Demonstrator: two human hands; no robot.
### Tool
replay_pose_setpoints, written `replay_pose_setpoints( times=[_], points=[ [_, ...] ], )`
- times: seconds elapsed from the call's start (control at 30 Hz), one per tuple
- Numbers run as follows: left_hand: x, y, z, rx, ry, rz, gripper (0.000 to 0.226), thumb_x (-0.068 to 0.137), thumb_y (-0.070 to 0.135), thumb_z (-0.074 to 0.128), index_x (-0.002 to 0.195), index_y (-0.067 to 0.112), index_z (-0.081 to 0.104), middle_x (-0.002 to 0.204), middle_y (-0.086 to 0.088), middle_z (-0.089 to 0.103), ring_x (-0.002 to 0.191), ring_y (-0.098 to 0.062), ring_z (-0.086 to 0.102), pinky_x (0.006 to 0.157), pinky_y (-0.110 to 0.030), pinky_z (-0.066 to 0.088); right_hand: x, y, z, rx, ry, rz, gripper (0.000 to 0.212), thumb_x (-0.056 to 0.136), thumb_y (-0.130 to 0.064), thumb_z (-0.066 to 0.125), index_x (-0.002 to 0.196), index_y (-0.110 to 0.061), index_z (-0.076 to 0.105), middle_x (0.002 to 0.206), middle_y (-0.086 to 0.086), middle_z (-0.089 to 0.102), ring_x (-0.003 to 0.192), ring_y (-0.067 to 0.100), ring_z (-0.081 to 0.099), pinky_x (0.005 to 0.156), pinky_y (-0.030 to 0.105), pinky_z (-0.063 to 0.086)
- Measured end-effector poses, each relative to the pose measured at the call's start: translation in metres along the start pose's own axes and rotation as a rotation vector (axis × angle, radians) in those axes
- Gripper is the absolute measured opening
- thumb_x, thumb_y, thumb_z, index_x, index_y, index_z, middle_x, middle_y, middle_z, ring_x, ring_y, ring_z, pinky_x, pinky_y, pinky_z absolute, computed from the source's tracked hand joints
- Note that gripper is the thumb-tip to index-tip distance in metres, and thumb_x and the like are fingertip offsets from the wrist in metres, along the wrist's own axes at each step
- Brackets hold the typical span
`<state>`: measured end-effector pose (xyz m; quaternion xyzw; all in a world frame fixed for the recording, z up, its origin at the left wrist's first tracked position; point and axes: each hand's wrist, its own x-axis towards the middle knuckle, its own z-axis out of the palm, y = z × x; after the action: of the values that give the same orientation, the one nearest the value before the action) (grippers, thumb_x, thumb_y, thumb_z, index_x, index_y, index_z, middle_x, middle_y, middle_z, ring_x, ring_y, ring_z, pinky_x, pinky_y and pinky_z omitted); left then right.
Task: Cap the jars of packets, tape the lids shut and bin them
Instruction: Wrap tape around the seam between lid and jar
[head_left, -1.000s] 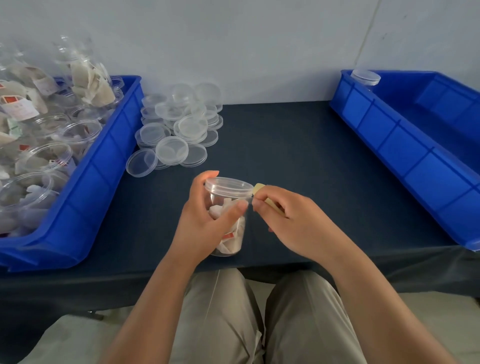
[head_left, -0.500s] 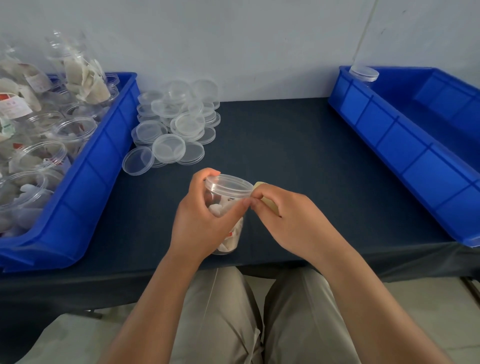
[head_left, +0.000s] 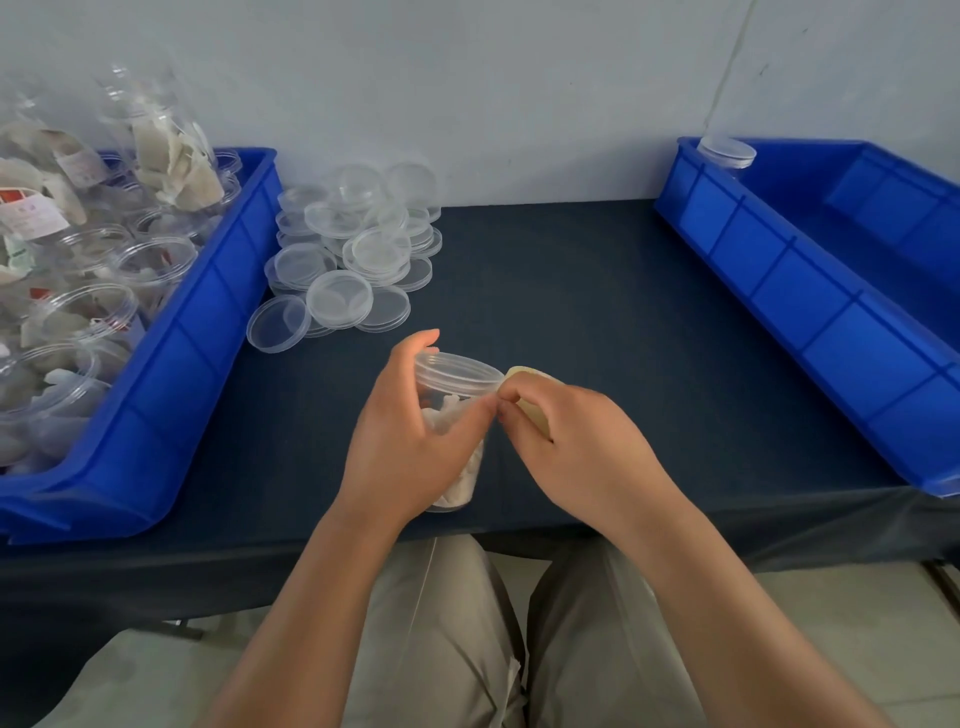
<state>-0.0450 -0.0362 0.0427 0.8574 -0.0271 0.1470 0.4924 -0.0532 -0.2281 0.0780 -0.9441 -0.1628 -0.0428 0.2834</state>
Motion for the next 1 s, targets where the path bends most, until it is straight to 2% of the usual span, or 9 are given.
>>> replay_pose_setpoints(
  times=[0.13, 0.23, 0.33, 0.47, 0.53, 0.67, 0.77, 0.9, 1.0],
  points=[
    [0.001, 0.002, 0.003, -0.005, 0.004, -0.041, 0.09, 0.075, 0.086, 0.067, 0.149, 0.047, 0.036, 0.13, 0.031, 0.054, 0.117, 0.003, 0.061, 0.086, -0.013, 0.047, -0.001, 0.0, 0.0, 0.033, 0.009, 0.027, 0.018, 0.112, -0.038, 0.049, 0.107, -0.033, 0.065, 0.08, -0.016, 0.06, 0.071, 0.008, 0.06, 0.058, 0.021, 0.044],
    [0.0, 0.001, 0.001, 0.009, -0.005, -0.017, 0.089, 0.076, 0.086, 0.067, 0.15, 0.046, 0.036, 0.131, 0.03, 0.054, 0.118, 0.006, 0.06, 0.087, -0.013, 0.047, 0.0, 0.001, -0.002, 0.057, -0.001, 0.033, 0.017, 0.111, -0.04, 0.049, 0.105, -0.035, 0.065, 0.08, -0.013, 0.064, 0.072, 0.009, 0.062, 0.059, 0.025, 0.049],
    [-0.001, 0.003, -0.001, 0.017, -0.002, 0.01, 0.089, 0.071, 0.095, 0.063, 0.141, 0.045, 0.041, 0.125, 0.03, 0.058, 0.117, 0.004, 0.061, 0.087, -0.009, 0.048, 0.0, 0.002, -0.003, 0.051, -0.014, 0.034, 0.016, 0.111, -0.036, 0.05, 0.104, -0.034, 0.064, 0.078, -0.012, 0.063, 0.069, 0.011, 0.062, 0.059, 0.028, 0.052],
    [0.001, 0.005, -0.002, 0.04, 0.011, -0.017, 0.069, 0.074, 0.088, 0.064, 0.129, 0.05, 0.044, 0.114, 0.033, 0.061, 0.108, 0.01, 0.063, 0.077, -0.004, 0.05, 0.001, 0.001, -0.004, 0.059, -0.027, 0.043, 0.018, 0.111, -0.041, 0.048, 0.105, -0.036, 0.064, 0.079, -0.011, 0.066, 0.071, 0.011, 0.064, 0.061, 0.032, 0.055],
    [0.001, 0.005, -0.002, 0.069, 0.015, -0.007, 0.069, 0.075, 0.085, 0.064, 0.13, 0.047, 0.046, 0.113, 0.031, 0.063, 0.105, 0.008, 0.064, 0.075, -0.003, 0.048, 0.001, 0.001, -0.004, 0.041, -0.024, 0.036, 0.018, 0.111, -0.042, 0.048, 0.104, -0.036, 0.064, 0.077, -0.013, 0.064, 0.069, 0.009, 0.063, 0.058, 0.029, 0.053],
    [0.001, 0.004, -0.005, 0.112, -0.005, 0.019, 0.078, 0.075, 0.086, 0.061, 0.137, 0.041, 0.047, 0.121, 0.023, 0.064, 0.105, 0.0, 0.067, 0.082, -0.009, 0.05, 0.002, 0.002, -0.004, 0.031, -0.062, 0.041, 0.018, 0.111, -0.047, 0.047, 0.108, -0.039, 0.063, 0.081, -0.014, 0.066, 0.072, 0.008, 0.065, 0.061, 0.031, 0.057],
    [0.001, 0.005, -0.008, 0.048, -0.052, -0.039, 0.076, 0.073, 0.081, 0.064, 0.136, 0.041, 0.051, 0.119, 0.024, 0.065, 0.103, -0.001, 0.069, 0.078, -0.009, 0.054, 0.004, 0.004, -0.008, 0.044, -0.116, 0.057, 0.02, 0.108, -0.06, 0.044, 0.109, -0.047, 0.06, 0.082, -0.021, 0.066, 0.075, 0.002, 0.064, 0.057, 0.023, 0.049],
    [0.002, 0.007, -0.018, -0.116, -0.084, -0.139, 0.064, 0.07, 0.073, 0.066, 0.127, 0.046, 0.058, 0.108, 0.023, 0.069, 0.099, 0.001, 0.07, 0.071, -0.008, 0.054, 0.006, 0.012, -0.021, 0.076, -0.223, 0.05, 0.035, 0.101, -0.076, 0.035, 0.123, -0.057, 0.056, 0.097, -0.035, 0.067, 0.09, -0.005, 0.065, 0.079, 0.026, 0.054],
    [0.003, 0.008, -0.027, -0.181, -0.122, -0.158, 0.06, 0.071, 0.071, 0.067, 0.125, 0.046, 0.061, 0.109, 0.023, 0.071, 0.097, 0.0, 0.072, 0.07, -0.013, 0.056, 0.008, 0.017, -0.033, 0.056, -0.324, 0.028, 0.043, 0.098, -0.082, 0.029, 0.131, -0.063, 0.049, 0.09, -0.057, 0.053, 0.088, -0.015, 0.061, 0.078, 0.02, 0.044]
  ],
)
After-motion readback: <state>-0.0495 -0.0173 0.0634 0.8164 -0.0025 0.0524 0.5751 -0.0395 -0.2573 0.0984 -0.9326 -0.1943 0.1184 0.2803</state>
